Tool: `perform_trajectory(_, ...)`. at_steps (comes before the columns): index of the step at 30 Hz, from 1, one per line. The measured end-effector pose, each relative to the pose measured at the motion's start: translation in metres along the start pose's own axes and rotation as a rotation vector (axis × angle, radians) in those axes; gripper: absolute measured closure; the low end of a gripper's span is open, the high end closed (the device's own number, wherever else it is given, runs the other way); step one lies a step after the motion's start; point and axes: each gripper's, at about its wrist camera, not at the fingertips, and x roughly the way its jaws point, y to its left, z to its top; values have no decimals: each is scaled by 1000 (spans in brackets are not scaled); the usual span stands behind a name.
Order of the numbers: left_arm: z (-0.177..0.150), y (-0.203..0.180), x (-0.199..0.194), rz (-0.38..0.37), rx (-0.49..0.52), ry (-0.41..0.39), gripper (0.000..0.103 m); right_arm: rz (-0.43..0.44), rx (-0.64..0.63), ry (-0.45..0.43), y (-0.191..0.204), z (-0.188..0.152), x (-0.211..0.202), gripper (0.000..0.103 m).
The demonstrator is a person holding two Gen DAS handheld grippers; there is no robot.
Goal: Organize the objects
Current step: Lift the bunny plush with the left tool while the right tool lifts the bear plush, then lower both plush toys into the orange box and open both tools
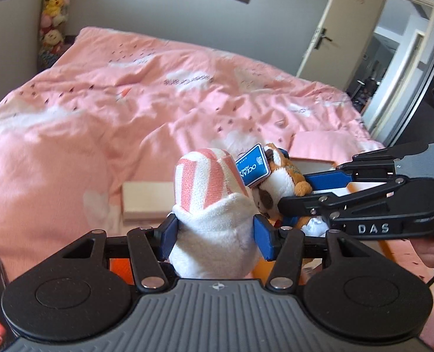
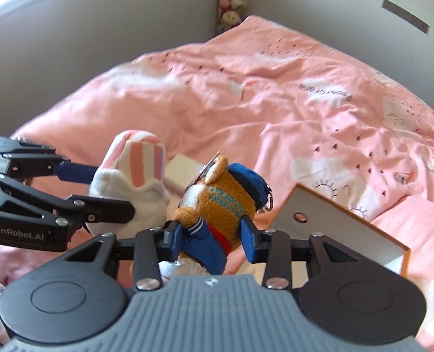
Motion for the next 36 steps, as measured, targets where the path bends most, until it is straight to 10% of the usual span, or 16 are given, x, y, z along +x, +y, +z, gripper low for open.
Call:
perform_trajectory(13, 33, -99, 82, -188, 320, 145, 40, -129, 262, 25, -104, -47, -12, 61)
perform_trajectory(25, 16, -135, 163, -90, 503, 377, 42, -88, 284, 164, -143, -74, 57, 61)
perform_trajectory(36, -15, -161, 190, 48, 792, 301, 45, -33, 347, 275, -159, -87, 86, 61)
